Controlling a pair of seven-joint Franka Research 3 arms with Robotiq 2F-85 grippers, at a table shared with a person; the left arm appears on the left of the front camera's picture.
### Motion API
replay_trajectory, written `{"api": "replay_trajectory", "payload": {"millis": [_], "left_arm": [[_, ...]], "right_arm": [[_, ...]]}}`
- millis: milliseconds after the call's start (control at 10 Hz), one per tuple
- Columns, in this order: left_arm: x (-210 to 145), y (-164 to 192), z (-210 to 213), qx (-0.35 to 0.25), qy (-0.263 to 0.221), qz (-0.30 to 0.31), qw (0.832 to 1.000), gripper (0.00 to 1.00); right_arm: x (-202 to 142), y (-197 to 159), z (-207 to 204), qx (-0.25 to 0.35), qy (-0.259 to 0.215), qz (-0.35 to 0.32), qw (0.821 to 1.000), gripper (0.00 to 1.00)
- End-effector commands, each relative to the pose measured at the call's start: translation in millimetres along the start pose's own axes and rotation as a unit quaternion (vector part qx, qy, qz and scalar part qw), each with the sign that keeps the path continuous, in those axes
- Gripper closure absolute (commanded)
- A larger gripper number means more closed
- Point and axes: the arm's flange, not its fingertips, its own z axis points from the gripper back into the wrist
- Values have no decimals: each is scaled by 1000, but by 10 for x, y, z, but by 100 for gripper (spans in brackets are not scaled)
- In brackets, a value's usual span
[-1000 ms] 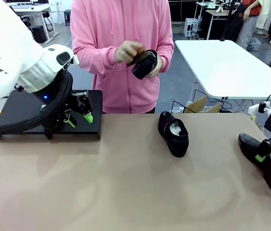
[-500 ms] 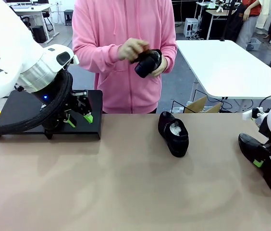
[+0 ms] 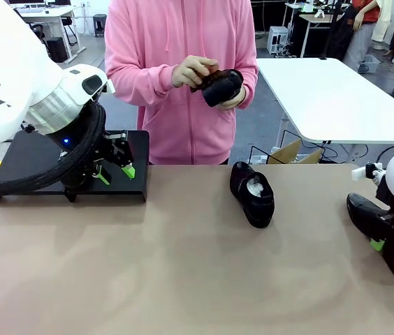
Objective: Organize the shoes by placing them on the stand.
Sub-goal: Pick up one Shoe and place it in the middle of the table.
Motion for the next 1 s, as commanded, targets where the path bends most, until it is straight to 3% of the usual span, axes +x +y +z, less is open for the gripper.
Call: {"api": "replay_trajectory", "payload": {"millis": [0,700,800,900], "left_arm": [[5,10,10,-9,3,3,1000,47],[5,10,10,-9,3,3,1000,47],[5,10,10,-9,3,3,1000,47],[5,10,10,-9,3,3,1000,47]], "right_arm": [[-68,137,67,-31,-2,-10,999,0],[29,165,-156,-55,13,-9,998,0],[28,145,-156,-72,4,-14,997,7],[29,136,-156,-77,-3,-18,997,25]]}}
